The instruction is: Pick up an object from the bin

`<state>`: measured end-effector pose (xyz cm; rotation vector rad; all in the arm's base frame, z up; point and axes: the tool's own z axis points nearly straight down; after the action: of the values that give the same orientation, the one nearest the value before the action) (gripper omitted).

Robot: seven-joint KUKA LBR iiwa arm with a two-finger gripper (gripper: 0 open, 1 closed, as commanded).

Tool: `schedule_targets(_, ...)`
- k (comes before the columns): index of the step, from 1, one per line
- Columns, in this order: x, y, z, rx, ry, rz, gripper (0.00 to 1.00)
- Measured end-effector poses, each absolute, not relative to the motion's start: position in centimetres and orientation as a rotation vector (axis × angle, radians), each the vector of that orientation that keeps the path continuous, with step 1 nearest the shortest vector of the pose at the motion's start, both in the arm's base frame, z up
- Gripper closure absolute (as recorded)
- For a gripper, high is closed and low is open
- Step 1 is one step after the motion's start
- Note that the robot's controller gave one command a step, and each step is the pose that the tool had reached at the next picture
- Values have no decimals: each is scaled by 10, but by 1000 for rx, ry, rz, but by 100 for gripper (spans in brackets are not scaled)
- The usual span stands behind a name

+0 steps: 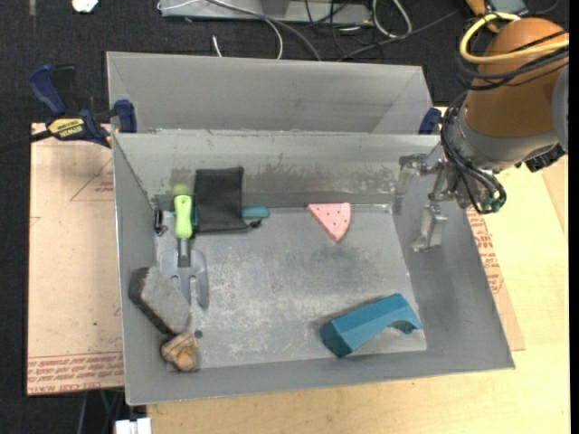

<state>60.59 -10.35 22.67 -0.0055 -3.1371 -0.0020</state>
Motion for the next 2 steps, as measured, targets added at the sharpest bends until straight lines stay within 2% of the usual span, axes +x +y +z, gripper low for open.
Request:
schedule_targets(1, 607, -103, 232, -1, -3144, 0, 0)
schedule_targets(2, 580, -98, 174, 247, -3135, -1, 0)
